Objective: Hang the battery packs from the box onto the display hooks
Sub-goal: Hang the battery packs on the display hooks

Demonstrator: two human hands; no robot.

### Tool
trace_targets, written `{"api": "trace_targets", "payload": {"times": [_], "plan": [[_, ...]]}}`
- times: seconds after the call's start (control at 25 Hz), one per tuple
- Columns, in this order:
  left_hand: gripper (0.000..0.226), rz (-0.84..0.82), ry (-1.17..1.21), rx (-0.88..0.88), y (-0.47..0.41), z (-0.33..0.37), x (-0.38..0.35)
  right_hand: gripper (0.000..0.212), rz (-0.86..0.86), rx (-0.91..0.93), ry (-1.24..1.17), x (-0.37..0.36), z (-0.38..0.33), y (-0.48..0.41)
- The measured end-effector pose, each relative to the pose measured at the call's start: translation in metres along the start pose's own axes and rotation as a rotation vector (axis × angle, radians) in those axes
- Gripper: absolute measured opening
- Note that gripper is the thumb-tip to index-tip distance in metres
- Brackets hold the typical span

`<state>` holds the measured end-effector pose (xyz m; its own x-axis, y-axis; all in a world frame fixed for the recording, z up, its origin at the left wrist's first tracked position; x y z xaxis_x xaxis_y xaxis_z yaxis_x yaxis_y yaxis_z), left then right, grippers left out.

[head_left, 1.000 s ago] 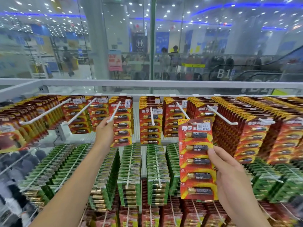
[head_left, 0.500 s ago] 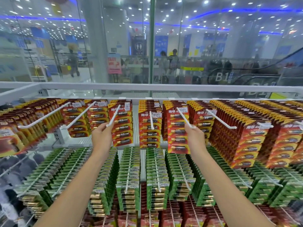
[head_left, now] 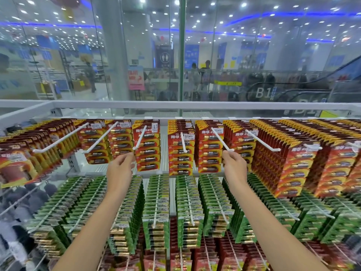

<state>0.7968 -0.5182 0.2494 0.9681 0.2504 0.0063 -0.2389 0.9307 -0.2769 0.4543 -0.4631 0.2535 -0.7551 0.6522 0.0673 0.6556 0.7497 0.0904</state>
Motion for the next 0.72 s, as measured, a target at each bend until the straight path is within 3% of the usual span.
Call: {"api": "trace_targets", "payload": {"times": [0.16,0.32,0.56,0.72], "plan": [[0.025,-0.061,0.055,0.078,0.063,-0.007,0.012,0.036,-0.052,0.03,0.026,0.035,0.023,0.039],[0.025,-0.167,0.16,0.21,0.135,-0.018,-0.003,0.022,0.0,-0.053,0.002,0.093,0.07,0.096],[0.024,-0.47,0.253,0.398,0.238,-0.069,-0.087,0.011,0.263,-0.183,-0.007,0.211,0.156,0.165],[0.029,-0.702,0.191,0.501,0.323,-0.099,-0.176,0.013,0.46,-0.289,-0.038,0.312,0.192,0.206]]}}
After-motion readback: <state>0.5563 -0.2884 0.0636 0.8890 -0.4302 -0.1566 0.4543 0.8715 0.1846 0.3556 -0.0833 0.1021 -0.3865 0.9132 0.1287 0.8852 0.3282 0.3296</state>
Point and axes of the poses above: each hand's wrist, its own y-axis away from the middle knuckle, its own x-axis out of the back of the hand, z = x × y, the point moved 5 cm from there along -y, towards the middle knuckle, and after that the axes turned 10 degrees about -x, right-handed, at the moved point
